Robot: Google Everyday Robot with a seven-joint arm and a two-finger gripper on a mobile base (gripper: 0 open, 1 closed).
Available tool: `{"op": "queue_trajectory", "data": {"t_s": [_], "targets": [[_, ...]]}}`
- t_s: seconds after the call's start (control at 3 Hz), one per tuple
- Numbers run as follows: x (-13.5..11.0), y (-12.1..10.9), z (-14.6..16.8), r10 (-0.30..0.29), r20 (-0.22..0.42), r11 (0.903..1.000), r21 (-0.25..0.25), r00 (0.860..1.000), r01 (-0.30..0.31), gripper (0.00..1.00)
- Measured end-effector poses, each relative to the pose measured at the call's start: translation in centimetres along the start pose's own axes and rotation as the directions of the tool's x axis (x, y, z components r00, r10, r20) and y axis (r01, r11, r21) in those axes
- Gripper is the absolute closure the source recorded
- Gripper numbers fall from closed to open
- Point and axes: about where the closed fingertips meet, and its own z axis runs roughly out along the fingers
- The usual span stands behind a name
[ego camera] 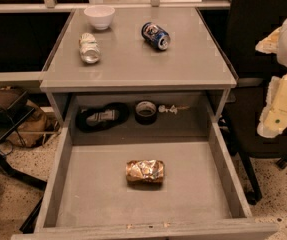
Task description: Pick orange can from top drawer and place on counter
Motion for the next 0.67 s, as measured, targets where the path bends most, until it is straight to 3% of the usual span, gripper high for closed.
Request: {"op": "queue_trajectory", "data": {"t_s": [0.33,0.67], "targets": [[0.0,0.0,0.0,0.000,0.000,1.0000,0.000,1.000,0.000,0.00],[-0.4,0.7,3.1,-0.003,0.014,0.9989,-0.046,1.000,0.003,0.00]]}}
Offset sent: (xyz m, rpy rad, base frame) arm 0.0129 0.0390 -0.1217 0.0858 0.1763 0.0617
